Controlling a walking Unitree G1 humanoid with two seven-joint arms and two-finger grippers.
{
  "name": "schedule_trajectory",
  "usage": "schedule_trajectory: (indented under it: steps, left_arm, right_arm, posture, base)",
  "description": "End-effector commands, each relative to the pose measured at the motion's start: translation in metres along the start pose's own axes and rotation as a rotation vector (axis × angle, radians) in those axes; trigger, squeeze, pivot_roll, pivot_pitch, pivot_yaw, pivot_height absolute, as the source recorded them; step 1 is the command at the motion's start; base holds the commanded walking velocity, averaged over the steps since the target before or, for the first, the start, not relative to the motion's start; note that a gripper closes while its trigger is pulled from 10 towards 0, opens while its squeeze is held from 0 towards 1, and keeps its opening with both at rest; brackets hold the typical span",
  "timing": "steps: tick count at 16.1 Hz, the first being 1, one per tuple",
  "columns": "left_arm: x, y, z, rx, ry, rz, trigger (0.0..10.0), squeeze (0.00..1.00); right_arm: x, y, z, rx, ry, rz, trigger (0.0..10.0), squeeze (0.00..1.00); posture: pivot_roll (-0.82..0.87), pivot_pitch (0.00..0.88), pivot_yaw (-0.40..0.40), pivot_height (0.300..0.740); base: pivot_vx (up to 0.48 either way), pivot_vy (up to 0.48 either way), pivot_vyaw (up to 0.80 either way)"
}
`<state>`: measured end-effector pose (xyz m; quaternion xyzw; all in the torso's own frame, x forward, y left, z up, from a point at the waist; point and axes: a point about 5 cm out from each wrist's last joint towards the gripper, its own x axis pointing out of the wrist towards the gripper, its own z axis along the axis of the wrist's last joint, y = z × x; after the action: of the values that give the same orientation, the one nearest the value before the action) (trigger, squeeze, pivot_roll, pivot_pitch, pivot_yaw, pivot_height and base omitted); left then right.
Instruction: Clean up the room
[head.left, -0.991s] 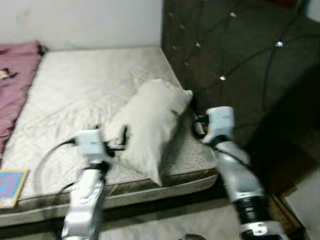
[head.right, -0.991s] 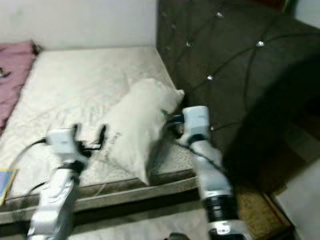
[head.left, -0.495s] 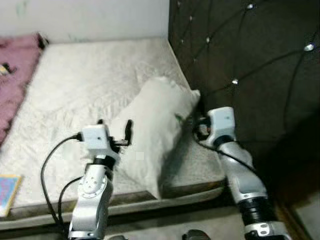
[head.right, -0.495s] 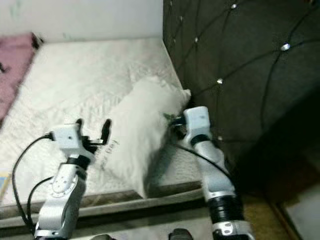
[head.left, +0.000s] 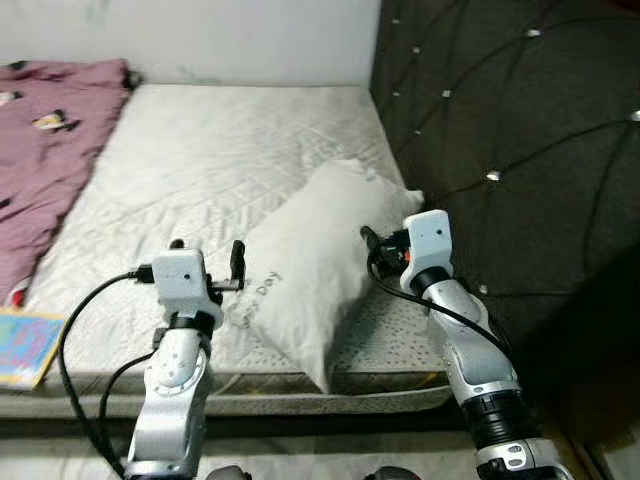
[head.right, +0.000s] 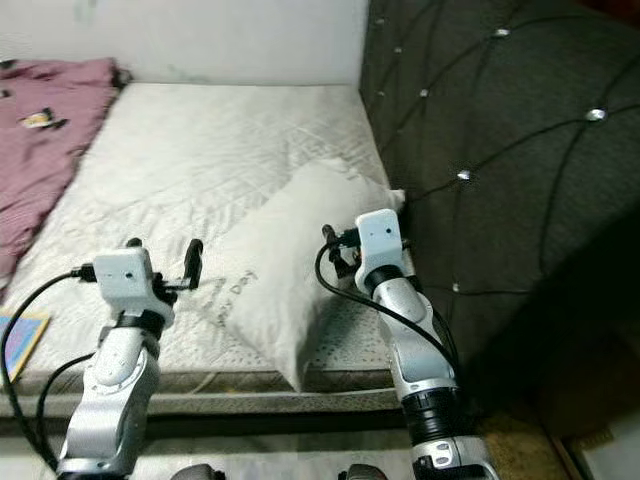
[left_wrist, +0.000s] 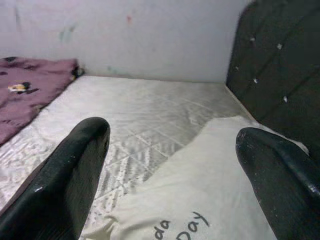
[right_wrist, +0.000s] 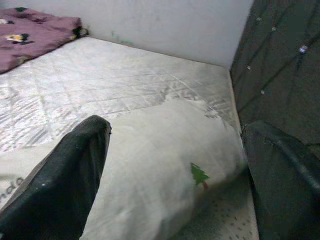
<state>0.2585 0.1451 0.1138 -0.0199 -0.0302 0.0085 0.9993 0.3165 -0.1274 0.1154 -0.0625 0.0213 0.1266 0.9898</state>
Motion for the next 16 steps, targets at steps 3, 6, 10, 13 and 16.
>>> schedule_trajectory:
  steps: [3, 6, 10, 13, 16]
  left_arm:
    - [0.006, -0.006, 0.004, -0.007, -0.018, -0.040, 10.0, 0.00]
    - [0.012, -0.004, 0.011, 0.026, -0.039, -0.013, 10.0, 0.00]
    - [0.012, 0.000, 0.010, 0.025, -0.030, -0.005, 10.0, 0.00]
    - [0.008, 0.009, -0.004, 0.029, 0.004, 0.036, 10.0, 0.00]
    - [0.017, 0.004, -0.004, 0.046, -0.002, -0.013, 10.0, 0.00]
  right_arm:
    - [0.009, 0.001, 0.013, -0.001, -0.039, 0.008, 10.0, 0.00]
    - [0.014, -0.002, 0.015, -0.003, -0.048, -0.039, 10.0, 0.00]
    - [0.015, 0.002, 0.011, 0.013, -0.054, -0.067, 10.0, 0.00]
    - [0.006, -0.012, -0.007, 0.057, -0.017, -0.141, 10.0, 0.00]
    - [0.015, -0.011, -0.001, 0.140, -0.053, -0.170, 10.0, 0.00]
  posture:
    - [-0.07, 0.018, 0.011, 0.740]
    - [-0.07, 0.018, 0.020, 0.740]
    - [-0.04, 0.014, -0.010, 0.740]
    - [-0.02, 0.000, -0.037, 0.740]
    - [-0.02, 0.000, -0.023, 0.740]
  base:
    - [0.000, 0.000, 0.80]
    - [0.000, 0.000, 0.00]
    - [0.000, 0.000, 0.00]
    - [0.000, 0.000, 0.00]
    - [0.000, 0.000, 0.00]
